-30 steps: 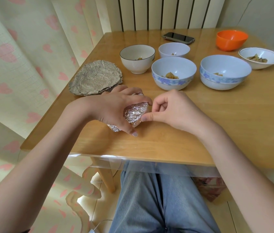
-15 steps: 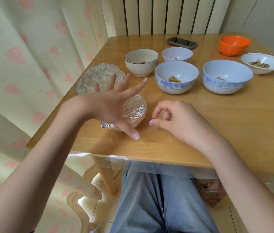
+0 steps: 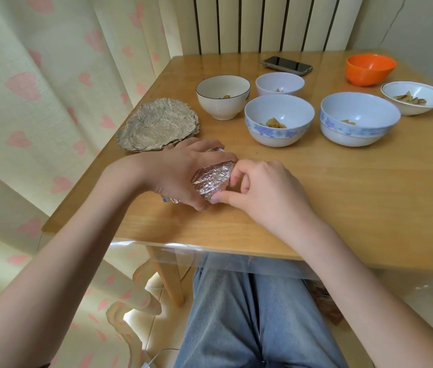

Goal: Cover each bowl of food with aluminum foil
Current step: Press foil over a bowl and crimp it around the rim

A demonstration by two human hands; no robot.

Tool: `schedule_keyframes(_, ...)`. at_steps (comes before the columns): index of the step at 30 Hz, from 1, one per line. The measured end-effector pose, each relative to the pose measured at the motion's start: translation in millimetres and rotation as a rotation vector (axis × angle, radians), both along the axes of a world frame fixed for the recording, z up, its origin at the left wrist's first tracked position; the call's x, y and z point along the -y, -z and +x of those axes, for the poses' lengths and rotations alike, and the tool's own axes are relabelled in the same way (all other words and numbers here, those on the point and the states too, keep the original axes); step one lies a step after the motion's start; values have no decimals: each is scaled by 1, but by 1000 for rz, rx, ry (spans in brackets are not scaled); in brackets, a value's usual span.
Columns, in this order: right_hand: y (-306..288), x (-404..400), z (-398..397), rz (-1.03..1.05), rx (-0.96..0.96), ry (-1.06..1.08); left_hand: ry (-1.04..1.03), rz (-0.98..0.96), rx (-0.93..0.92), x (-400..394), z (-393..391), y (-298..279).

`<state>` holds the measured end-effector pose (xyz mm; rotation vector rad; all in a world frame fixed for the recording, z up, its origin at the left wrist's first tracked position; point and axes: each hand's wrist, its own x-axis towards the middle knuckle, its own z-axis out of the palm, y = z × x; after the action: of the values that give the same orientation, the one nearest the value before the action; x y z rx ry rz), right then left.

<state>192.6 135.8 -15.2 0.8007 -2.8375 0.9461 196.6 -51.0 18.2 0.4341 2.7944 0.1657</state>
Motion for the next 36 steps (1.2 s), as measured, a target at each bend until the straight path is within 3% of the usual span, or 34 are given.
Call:
schedule_keyframes(11,-4,4,-12,-84,105,-31,57,21,161,10,-7,-6)
schedule_keyframes(20,-18,13,-26,51,171,-83,66,115,85,9,-3,-4)
schedule_keyframes(29,-6,-2,-30,-111,170,-126,6,90,32,3,-2,-1)
schedule_keyframes(36,-9,-11,-38,53,64,-135,-272,-5,-76,-26,-1,-5)
